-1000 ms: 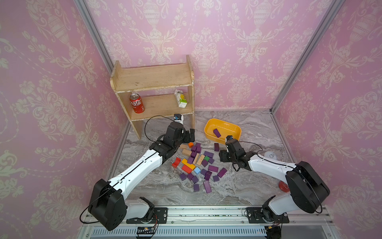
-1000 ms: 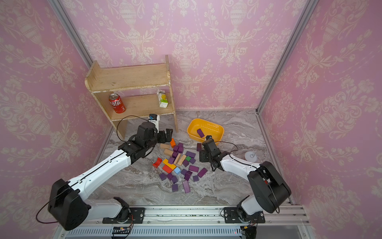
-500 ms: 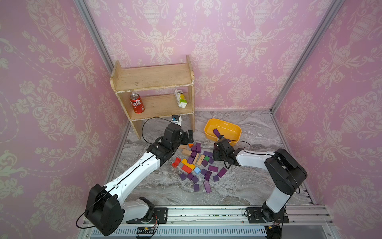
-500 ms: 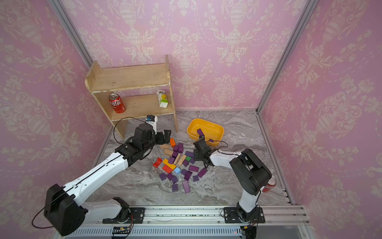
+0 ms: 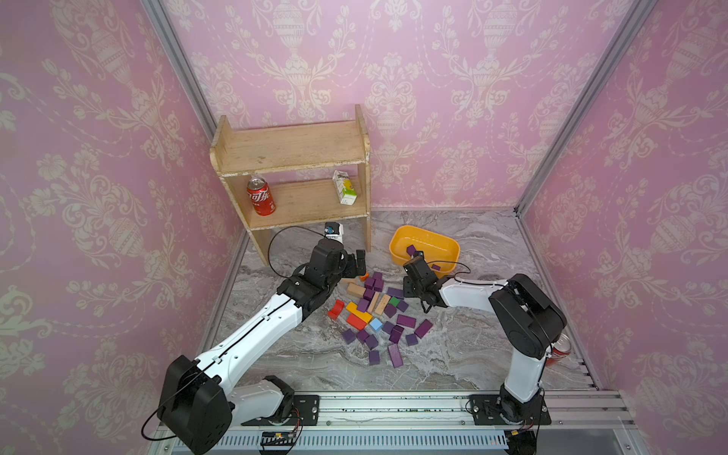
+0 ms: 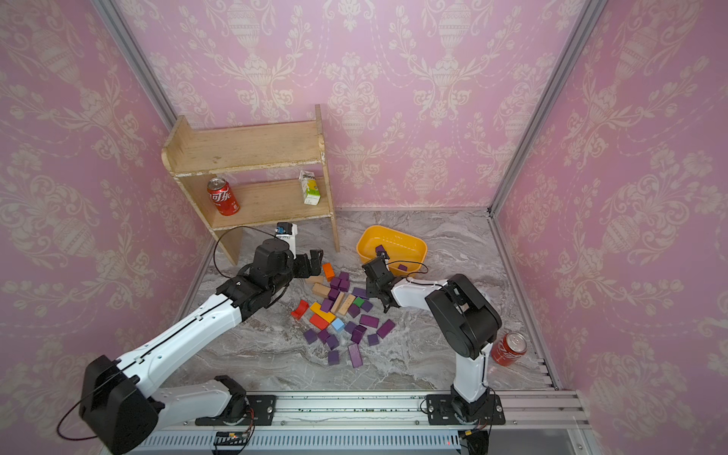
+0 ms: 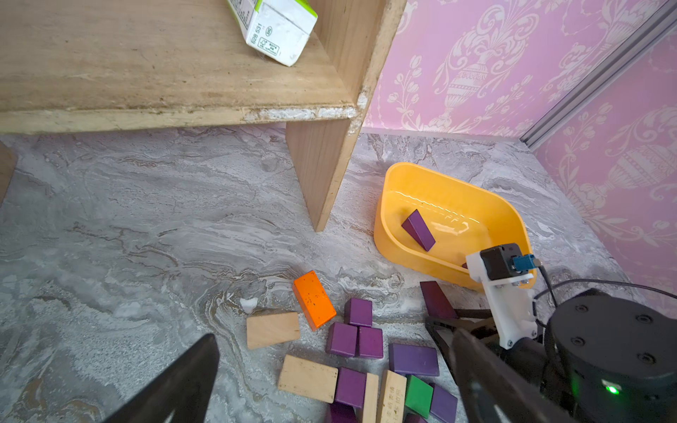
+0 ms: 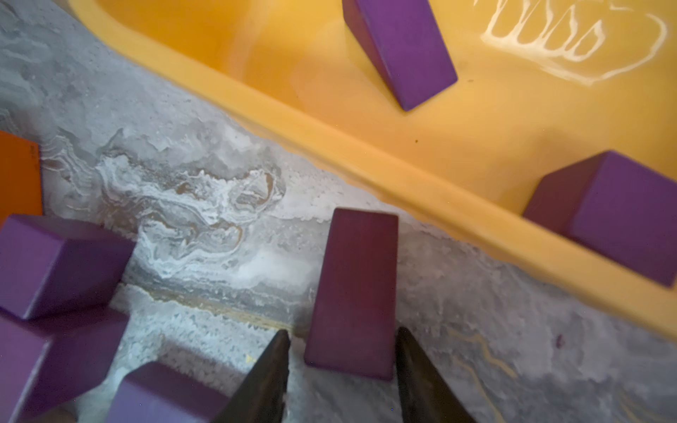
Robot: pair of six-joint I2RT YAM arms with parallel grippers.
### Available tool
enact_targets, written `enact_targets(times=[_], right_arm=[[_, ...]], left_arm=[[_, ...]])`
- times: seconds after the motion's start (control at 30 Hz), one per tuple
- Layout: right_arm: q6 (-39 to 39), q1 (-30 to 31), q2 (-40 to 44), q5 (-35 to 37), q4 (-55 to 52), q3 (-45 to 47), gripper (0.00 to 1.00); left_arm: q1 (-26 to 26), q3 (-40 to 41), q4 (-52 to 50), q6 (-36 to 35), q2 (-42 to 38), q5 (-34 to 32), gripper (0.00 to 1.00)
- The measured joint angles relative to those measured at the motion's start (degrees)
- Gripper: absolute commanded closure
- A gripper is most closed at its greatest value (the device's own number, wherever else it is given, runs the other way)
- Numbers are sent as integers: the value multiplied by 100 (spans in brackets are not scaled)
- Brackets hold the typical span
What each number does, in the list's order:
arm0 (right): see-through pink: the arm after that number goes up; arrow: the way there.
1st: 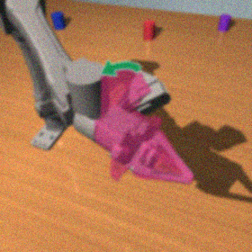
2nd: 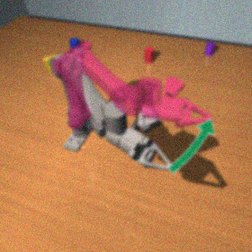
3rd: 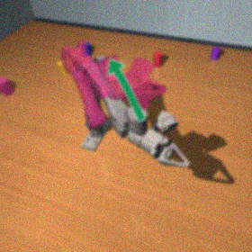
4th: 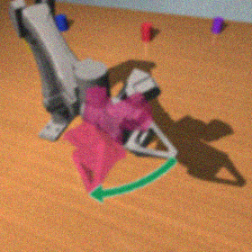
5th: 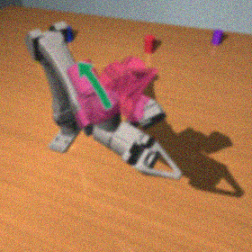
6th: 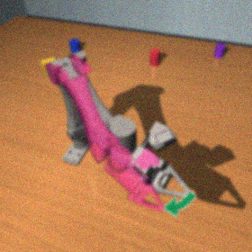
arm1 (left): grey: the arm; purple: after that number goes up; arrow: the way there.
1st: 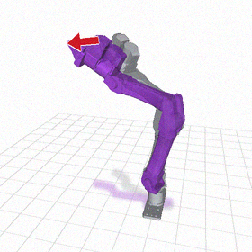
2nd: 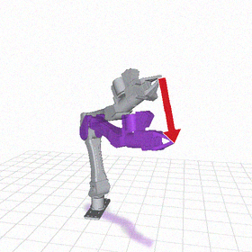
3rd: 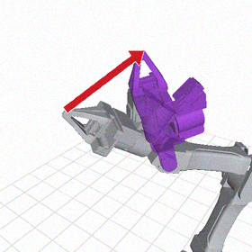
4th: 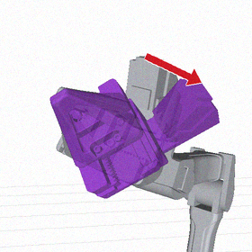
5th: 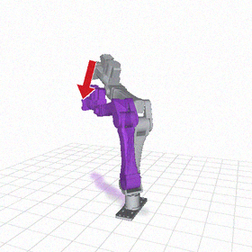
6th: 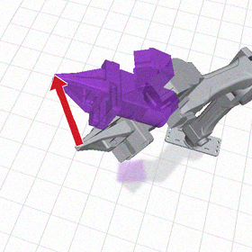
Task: Pick purple bricks into the storage bin
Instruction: Pick up the building block from the center of the board.
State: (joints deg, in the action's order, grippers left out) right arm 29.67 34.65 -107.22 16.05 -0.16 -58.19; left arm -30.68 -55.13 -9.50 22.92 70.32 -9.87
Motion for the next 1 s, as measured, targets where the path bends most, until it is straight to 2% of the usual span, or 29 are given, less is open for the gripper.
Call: enact_targets(times=[0.37, 0.73, 1.0], right_arm=[[24, 0, -140, 138, -76, -186, 76], [-61, 0, -26, -114, -358, -186, 78], [-107, 0, 828, -494, -999, 157, 77]], left_arm=[[0, 7, 17, -55, 13, -11, 1], [0, 22, 46, -94, 33, -11, 1], [0, 61, 116, -96, 33, -9, 1]])
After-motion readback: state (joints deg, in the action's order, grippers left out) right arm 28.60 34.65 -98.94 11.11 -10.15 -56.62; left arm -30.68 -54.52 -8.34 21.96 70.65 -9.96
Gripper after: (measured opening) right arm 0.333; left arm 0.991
